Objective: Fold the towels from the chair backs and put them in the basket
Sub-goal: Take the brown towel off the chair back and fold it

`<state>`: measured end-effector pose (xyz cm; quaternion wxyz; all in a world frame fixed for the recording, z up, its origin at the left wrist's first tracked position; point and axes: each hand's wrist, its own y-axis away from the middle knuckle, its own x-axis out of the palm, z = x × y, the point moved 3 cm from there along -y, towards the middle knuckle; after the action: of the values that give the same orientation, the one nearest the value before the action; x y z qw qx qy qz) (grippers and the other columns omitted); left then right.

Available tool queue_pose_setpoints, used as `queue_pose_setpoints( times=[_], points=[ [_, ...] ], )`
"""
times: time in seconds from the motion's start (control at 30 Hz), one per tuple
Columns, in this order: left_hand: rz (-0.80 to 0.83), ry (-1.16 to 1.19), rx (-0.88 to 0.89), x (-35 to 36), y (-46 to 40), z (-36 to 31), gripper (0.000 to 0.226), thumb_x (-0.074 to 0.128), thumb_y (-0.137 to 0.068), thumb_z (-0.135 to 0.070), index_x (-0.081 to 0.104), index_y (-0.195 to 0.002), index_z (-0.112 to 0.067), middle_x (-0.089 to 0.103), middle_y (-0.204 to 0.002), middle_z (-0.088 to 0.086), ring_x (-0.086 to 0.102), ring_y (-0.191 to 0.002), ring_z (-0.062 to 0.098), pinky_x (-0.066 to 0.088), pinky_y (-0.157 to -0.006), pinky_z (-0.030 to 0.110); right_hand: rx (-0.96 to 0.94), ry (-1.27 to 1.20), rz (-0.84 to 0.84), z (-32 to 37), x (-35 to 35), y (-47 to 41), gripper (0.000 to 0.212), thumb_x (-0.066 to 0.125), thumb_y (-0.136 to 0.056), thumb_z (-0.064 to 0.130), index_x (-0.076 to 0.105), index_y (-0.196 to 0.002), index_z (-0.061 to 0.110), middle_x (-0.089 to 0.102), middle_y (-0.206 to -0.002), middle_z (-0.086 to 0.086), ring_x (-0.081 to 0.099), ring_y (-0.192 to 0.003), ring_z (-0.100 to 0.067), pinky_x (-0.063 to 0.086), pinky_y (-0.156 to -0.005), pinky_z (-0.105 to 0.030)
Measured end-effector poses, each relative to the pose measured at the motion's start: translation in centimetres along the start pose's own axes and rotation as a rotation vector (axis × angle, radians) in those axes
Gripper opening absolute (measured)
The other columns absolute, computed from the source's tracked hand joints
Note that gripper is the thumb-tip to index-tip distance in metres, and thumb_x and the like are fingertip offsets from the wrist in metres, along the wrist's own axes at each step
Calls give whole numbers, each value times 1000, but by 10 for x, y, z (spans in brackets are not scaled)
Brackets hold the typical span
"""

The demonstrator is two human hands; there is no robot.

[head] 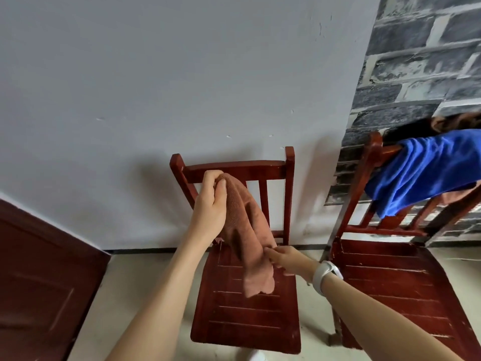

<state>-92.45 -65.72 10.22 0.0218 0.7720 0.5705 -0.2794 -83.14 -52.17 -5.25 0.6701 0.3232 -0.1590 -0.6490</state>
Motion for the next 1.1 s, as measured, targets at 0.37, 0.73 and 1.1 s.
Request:
queue_pose_setpoints(
  times=[0.37,0.73,1.1],
  points=[
    [-90,224,-317,-30,4,25,19,34,-99,-26,52,-94,-29,60,-98,4,57,-96,19,46,-91,41,-99,-152,42,26,58,-14,16,44,-90,4,54,-80,12,47,-66,2,43,-59,-9,39,-59,-22],
    [331,-241,-339,-24,47,78,37,63,-82,-39,51,-117,-33,46,-119,-12,44,-108,6,39,-86,24,-509,-242,-197,56,17,7,15,42,-96,23,51,-84,22,57,-77,0,57,-69,-12,47,-55,-17],
    [134,-31,-226,20,57,76,21,59,-83,-2,67,-100,-12,58,-90,-19,52,-85,-11,38,-73,-4,-187,-206,-32,25,19,12,24,42,-95,37,62,-102,25,64,-93,7,60,-92,-9,46,-76,-19]
  ],
)
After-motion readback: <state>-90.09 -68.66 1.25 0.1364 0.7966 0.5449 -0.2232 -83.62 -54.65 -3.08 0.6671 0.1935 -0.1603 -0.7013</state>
